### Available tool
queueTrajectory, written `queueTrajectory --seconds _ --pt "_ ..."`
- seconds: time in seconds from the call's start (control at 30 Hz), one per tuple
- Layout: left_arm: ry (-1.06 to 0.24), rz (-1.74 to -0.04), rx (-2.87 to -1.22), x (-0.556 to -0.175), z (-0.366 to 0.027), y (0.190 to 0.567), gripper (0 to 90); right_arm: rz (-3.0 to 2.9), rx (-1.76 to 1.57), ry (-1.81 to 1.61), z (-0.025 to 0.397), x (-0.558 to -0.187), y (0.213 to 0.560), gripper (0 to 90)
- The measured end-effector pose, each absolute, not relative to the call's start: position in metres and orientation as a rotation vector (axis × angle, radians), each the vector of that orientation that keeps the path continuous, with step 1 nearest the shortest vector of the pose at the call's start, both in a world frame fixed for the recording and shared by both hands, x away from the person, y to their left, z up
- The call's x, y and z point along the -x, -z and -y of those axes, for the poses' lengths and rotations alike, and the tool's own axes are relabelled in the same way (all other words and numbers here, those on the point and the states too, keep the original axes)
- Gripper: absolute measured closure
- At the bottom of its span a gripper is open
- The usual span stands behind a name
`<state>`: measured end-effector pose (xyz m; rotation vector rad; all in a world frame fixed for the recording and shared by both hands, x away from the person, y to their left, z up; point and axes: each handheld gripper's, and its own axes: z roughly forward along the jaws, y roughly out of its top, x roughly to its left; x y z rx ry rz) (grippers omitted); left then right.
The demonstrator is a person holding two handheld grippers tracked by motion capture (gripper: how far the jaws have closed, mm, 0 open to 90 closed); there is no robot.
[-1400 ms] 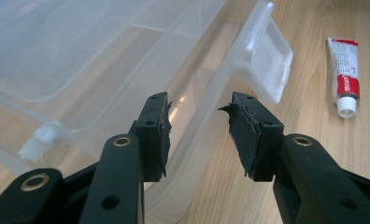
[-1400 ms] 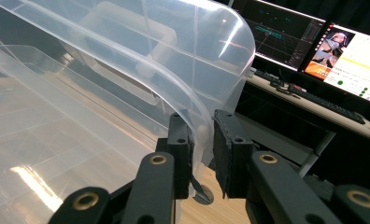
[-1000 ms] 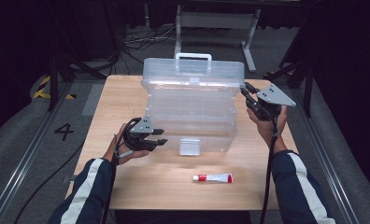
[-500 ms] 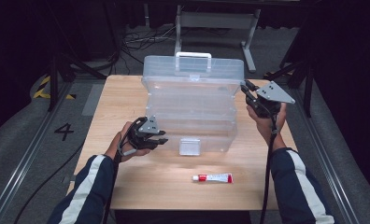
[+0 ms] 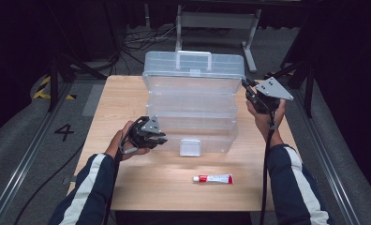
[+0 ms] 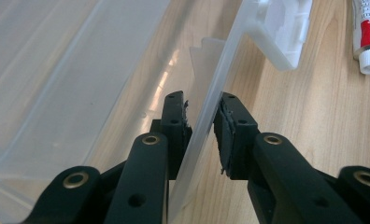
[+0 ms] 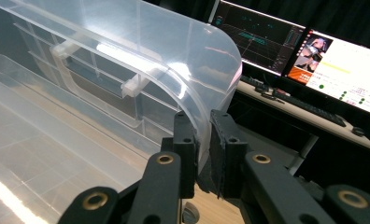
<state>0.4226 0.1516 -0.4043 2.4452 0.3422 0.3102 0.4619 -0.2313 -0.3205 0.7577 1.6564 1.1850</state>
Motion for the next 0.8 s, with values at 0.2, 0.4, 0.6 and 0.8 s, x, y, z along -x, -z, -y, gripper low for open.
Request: queueTrajectory --seconds 0.2,0.4,0.6,0.8 --pt "-0.321 -0.331 -2.457 -0.422 -0.152 0.404 75.2 -1.645 -0.765 -1.167 0.23 -0.466 0.319 83.0" --pt "-0.324 -0.319 -2.463 -0.423 -0.154 0.404 75.7 -1.646 -0.769 -1.156 0.229 -0.469 0.317 83.3" --pt "-0.312 -0.324 -2.461 -0.423 -0.154 0.404 75.7 -1.65 -0.774 -1.149 0.228 -0.473 0.315 83.8" --pt "-0.307 -0.301 -2.466 -0.425 -0.155 0.404 76.2 -1.645 -0.781 -1.134 0.227 -0.479 0.313 84.5"
